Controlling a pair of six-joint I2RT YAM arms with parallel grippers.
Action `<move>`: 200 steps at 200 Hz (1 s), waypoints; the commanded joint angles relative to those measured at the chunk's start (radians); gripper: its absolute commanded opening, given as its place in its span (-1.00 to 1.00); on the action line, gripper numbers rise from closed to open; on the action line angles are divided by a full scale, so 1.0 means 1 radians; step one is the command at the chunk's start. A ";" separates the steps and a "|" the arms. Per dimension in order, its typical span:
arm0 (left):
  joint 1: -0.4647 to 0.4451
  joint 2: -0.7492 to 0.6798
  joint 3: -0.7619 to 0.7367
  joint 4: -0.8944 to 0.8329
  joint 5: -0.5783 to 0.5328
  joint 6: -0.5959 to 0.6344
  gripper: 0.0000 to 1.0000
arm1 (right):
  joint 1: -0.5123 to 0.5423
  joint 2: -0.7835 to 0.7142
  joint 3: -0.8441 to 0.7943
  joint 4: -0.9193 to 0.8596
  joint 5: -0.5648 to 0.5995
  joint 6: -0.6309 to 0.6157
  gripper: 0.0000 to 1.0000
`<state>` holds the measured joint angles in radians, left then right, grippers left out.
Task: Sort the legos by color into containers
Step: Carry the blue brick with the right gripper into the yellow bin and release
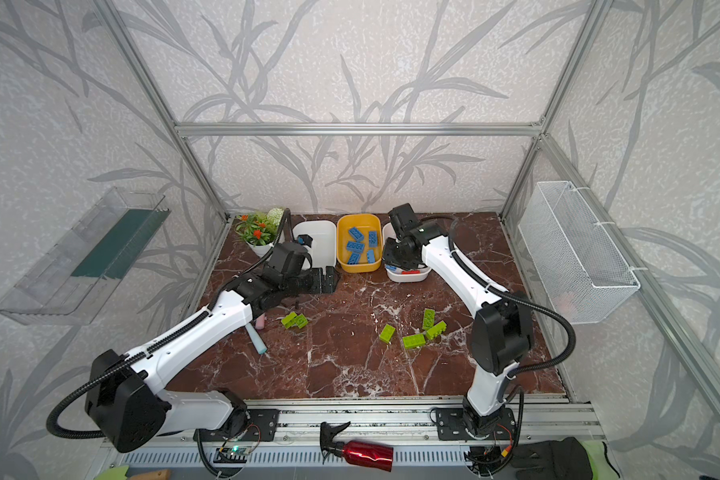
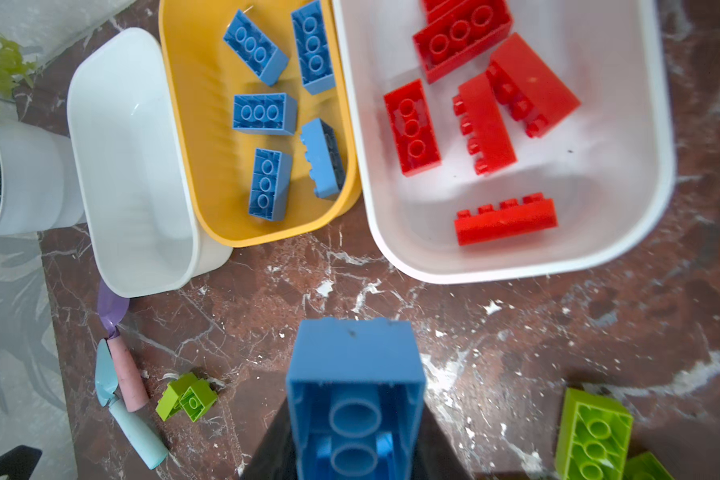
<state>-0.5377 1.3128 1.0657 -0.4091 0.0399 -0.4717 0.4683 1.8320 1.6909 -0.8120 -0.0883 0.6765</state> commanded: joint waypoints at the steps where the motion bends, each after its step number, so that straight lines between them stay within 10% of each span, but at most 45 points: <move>1: 0.030 -0.041 -0.021 -0.041 -0.022 -0.014 0.97 | 0.014 0.094 0.105 0.002 -0.056 -0.032 -0.38; 89: 0.115 -0.171 -0.086 -0.165 -0.107 -0.041 0.98 | 0.030 0.613 0.781 -0.243 -0.068 -0.144 -0.32; 127: 0.152 -0.238 -0.140 -0.179 -0.158 -0.100 0.99 | 0.029 0.805 1.141 -0.369 -0.058 -0.186 0.46; 200: 0.197 -0.191 -0.160 -0.238 -0.162 -0.254 0.98 | 0.033 0.575 0.907 -0.264 -0.089 -0.241 0.77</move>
<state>-0.3542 1.0901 0.9131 -0.5976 -0.1036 -0.6418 0.4984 2.5370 2.6415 -1.0641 -0.1589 0.4831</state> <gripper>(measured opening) 0.991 0.874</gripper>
